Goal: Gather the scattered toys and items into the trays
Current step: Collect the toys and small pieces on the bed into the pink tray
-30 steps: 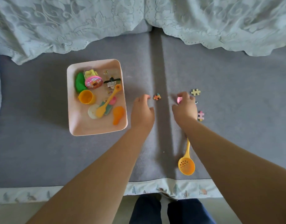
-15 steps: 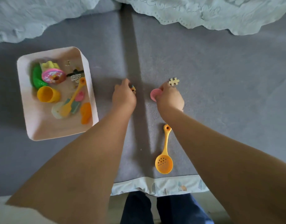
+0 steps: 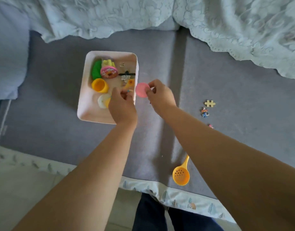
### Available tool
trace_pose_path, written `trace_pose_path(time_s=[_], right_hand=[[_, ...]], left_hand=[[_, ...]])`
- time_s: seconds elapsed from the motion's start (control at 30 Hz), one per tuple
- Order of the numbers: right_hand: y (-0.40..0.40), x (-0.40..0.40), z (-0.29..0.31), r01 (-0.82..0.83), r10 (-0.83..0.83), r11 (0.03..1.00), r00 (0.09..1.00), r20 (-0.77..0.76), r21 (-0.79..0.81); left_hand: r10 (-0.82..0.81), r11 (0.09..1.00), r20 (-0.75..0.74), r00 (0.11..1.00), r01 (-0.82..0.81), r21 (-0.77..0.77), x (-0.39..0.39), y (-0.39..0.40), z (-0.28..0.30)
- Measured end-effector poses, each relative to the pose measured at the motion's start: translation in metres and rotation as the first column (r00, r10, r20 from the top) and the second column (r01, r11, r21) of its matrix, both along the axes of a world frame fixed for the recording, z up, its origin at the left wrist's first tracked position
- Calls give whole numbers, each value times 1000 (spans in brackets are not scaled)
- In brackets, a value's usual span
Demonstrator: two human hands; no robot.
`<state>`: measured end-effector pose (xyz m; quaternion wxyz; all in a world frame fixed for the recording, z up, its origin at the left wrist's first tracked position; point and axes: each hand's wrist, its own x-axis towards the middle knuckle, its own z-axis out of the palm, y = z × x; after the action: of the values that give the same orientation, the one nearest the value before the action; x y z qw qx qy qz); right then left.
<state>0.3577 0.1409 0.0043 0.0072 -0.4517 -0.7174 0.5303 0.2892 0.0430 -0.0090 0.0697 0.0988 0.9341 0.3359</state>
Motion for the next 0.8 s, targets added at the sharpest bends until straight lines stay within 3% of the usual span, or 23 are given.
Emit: trace_pose_path(time_s=[0.1,0.2,0.33,0.43,0.7,0.8], right_hand=[[-10,-16,13,-86,80,991,994,-69,-98],[-13,-11,11,-90,88,994,996,-33,-60],[-9,24,-9,-9,10,1000,997,81,-17],[4,61,-29,97,-100,995,984,150,30],[58,150,-60,367,-403,911,890,214,187],[73,163,-68,393,-439,894,868,234,217]], left_hand=[[124,991,65,990,-120,-54,-15,-22,2],[98,985,69,993,-88,-147,-11,-25,2],[-57,987,22,998,60,-147,18,-14,-3],[-206,973,76,976,212,-87,50,3,-16],[-494,850,344,798,527,-3,131,63,-40],[-579,770,406,707,638,-12,151,82,-44]])
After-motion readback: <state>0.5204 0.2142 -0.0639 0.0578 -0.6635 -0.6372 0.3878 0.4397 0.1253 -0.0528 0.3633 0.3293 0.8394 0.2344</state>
